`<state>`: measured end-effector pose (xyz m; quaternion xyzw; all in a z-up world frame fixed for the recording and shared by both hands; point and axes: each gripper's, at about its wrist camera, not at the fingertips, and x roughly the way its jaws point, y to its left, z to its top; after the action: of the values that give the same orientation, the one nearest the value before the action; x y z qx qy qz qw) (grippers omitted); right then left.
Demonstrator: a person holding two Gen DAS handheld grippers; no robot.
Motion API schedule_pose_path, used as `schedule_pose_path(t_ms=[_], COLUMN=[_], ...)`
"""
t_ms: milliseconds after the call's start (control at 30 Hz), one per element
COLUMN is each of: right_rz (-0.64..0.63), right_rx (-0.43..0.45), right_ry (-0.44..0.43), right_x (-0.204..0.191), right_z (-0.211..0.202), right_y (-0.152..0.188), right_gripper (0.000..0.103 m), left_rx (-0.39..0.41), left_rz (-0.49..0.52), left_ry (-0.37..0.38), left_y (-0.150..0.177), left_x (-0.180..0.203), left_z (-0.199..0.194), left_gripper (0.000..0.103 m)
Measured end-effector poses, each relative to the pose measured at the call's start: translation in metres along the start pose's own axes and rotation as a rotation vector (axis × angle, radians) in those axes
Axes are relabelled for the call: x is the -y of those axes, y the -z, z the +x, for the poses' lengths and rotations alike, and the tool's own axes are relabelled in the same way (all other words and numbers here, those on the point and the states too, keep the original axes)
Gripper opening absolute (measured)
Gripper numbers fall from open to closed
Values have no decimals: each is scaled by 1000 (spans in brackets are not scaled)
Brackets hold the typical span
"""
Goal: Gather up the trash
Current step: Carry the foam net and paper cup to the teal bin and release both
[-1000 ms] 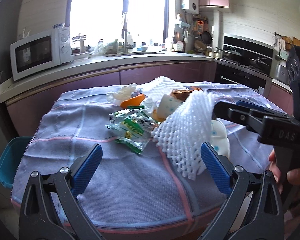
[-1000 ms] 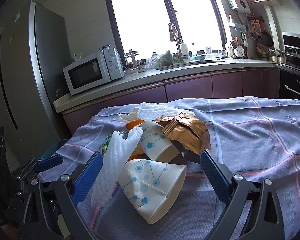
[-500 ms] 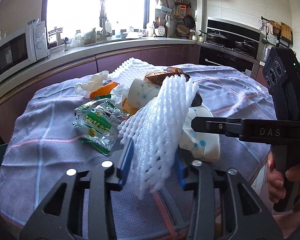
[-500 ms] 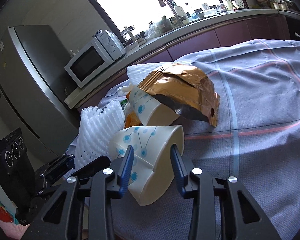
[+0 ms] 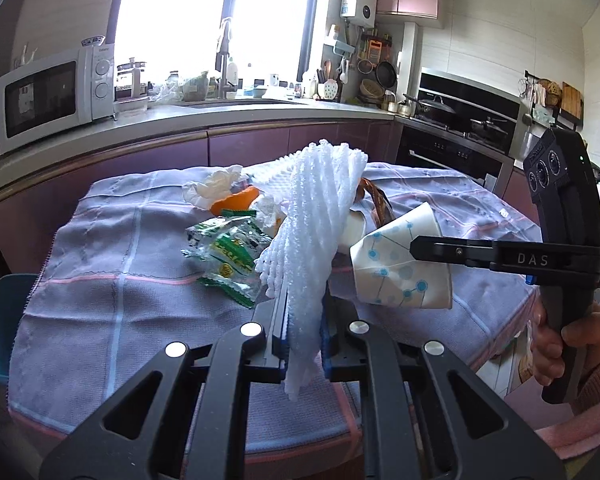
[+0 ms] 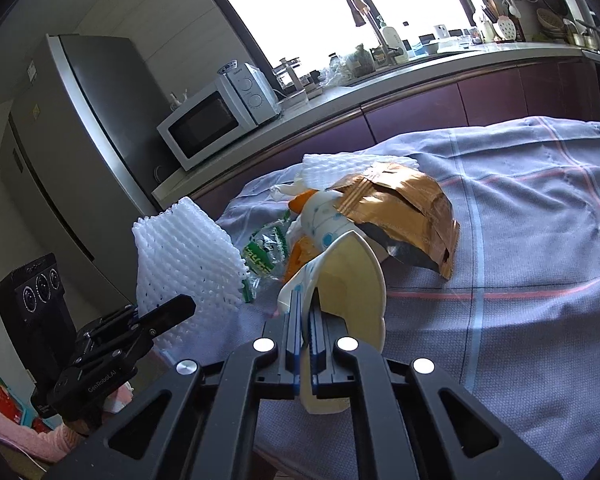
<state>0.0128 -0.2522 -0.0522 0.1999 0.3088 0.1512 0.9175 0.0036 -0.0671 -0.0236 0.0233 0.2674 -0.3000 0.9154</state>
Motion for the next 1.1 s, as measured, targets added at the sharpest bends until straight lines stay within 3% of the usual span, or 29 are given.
schedule_pose_path(t_ms=[267, 533, 767, 1100], right_rz=[-148, -265, -343, -390], right_rx=[-20, -96, -170, -285], right_ry=[-126, -282, -381, -414], right_x=[-62, -119, -171, -238], right_z=[24, 87, 148, 234], right_y=[-15, -51, -74, -76], right_gripper=[2, 2, 2, 2], left_rx=[56, 66, 39, -37], left_rz=[-98, -205, -301, -376], left_ry=[-154, -390, -540, -603], left_y=[-5, -6, -4, 4], left_x=[-63, -153, -241, -338], left_z=[-57, -98, -114, -81], left_gripper=[12, 12, 12, 12])
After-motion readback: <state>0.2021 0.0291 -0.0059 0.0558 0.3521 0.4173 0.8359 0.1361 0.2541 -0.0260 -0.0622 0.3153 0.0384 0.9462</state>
